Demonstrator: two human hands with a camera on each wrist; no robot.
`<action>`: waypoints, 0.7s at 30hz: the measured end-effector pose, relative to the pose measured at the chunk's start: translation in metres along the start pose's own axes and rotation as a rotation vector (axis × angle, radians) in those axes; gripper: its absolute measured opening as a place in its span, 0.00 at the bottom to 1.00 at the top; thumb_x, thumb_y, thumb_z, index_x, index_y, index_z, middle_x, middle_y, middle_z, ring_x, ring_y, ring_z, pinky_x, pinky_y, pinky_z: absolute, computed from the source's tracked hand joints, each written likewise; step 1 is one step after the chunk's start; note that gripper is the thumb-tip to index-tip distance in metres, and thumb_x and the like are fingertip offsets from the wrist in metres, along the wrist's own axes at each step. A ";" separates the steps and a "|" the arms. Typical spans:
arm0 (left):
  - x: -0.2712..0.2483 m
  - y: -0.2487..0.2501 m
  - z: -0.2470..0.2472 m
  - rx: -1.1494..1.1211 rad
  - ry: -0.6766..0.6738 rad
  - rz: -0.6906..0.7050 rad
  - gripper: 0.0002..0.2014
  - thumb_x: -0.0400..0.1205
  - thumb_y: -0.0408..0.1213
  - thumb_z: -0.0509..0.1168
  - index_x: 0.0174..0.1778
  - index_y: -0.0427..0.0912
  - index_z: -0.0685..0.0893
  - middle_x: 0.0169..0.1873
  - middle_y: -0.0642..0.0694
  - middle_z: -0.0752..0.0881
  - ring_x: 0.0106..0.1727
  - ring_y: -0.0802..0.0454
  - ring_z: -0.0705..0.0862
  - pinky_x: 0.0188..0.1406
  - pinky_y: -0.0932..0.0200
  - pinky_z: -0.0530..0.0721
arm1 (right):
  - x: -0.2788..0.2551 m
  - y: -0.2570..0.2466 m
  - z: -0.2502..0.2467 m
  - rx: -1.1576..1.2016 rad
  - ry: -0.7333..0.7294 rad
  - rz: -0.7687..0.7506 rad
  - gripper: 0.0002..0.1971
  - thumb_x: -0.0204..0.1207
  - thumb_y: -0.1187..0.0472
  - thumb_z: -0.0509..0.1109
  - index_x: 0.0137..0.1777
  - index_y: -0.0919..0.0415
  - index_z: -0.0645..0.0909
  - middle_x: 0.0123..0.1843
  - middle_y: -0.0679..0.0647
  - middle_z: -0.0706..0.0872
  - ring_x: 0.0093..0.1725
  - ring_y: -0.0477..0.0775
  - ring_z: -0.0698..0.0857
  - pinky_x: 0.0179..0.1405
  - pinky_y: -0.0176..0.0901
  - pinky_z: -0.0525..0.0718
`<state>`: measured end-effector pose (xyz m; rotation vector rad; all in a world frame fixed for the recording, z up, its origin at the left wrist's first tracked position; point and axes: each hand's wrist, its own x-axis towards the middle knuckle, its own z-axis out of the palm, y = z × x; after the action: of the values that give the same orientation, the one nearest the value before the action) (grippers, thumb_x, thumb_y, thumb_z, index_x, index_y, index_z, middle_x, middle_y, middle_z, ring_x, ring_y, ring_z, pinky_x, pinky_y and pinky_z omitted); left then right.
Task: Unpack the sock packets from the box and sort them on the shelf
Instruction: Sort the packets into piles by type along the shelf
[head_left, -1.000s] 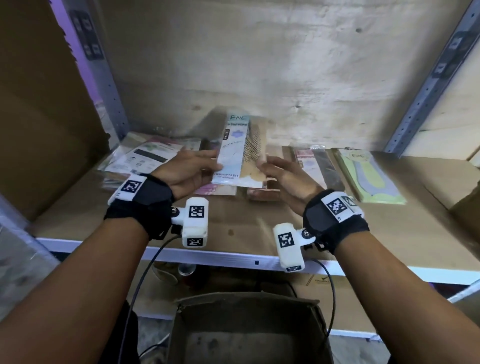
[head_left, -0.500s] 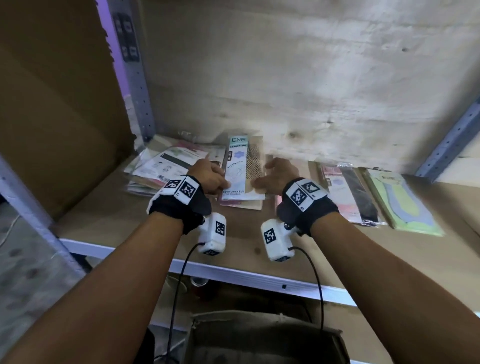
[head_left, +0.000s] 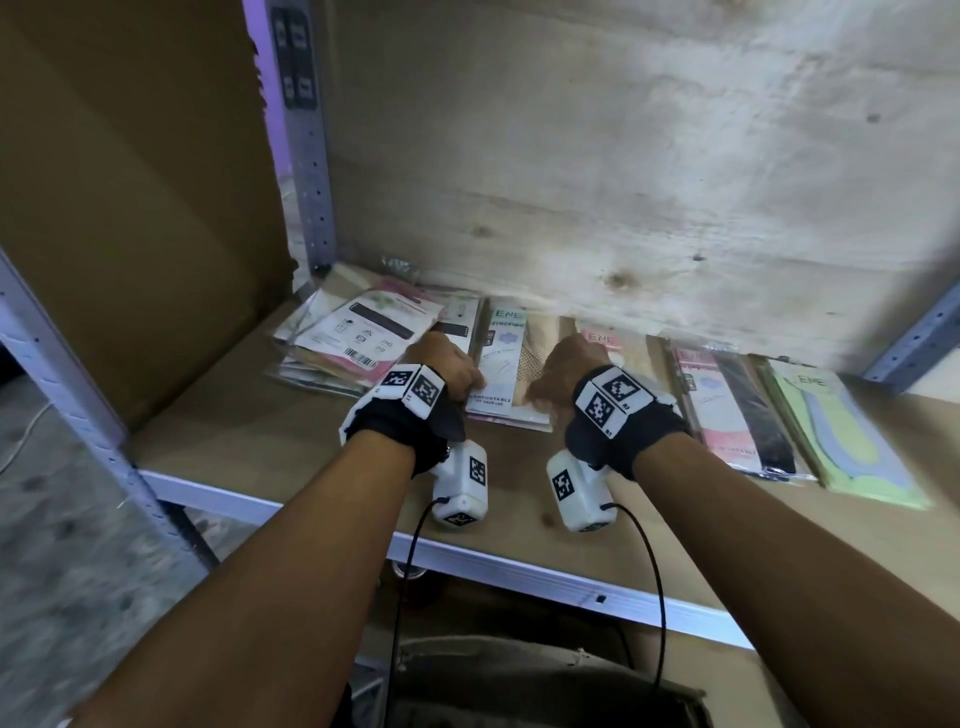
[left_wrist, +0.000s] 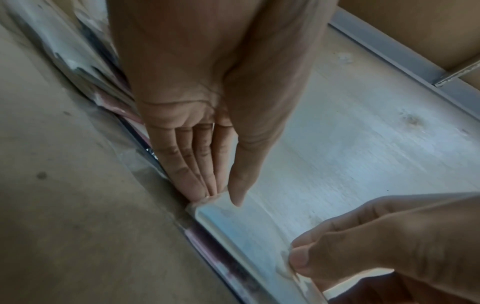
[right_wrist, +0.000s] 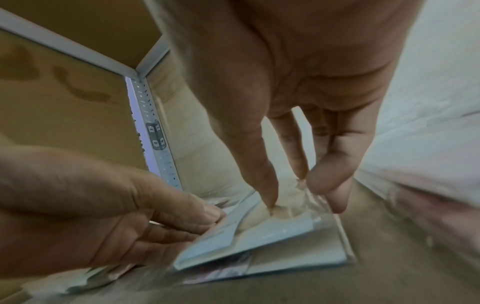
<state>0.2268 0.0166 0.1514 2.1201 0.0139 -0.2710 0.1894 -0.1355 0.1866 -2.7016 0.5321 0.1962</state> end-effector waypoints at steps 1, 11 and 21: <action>-0.001 0.001 0.000 -0.001 -0.003 0.003 0.10 0.67 0.33 0.82 0.42 0.37 0.94 0.40 0.41 0.94 0.46 0.41 0.92 0.54 0.47 0.91 | 0.001 -0.001 0.001 -0.008 0.003 0.000 0.22 0.66 0.58 0.83 0.55 0.69 0.83 0.57 0.62 0.87 0.52 0.58 0.86 0.35 0.42 0.82; -0.002 -0.001 -0.001 0.031 -0.035 0.043 0.14 0.70 0.27 0.79 0.51 0.37 0.93 0.49 0.42 0.92 0.52 0.44 0.90 0.57 0.54 0.89 | 0.004 -0.001 0.009 -0.018 -0.013 0.014 0.17 0.62 0.58 0.85 0.45 0.66 0.85 0.52 0.62 0.89 0.46 0.59 0.86 0.34 0.42 0.80; 0.000 -0.002 -0.006 0.011 0.038 0.094 0.08 0.71 0.28 0.77 0.45 0.38 0.93 0.46 0.38 0.93 0.50 0.38 0.91 0.57 0.48 0.90 | 0.002 0.003 0.004 -0.012 0.016 -0.025 0.20 0.69 0.62 0.79 0.56 0.64 0.75 0.61 0.64 0.83 0.53 0.60 0.84 0.38 0.41 0.80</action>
<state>0.2280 0.0231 0.1527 2.1297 -0.0650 -0.1750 0.1901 -0.1367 0.1813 -2.7223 0.5036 0.1722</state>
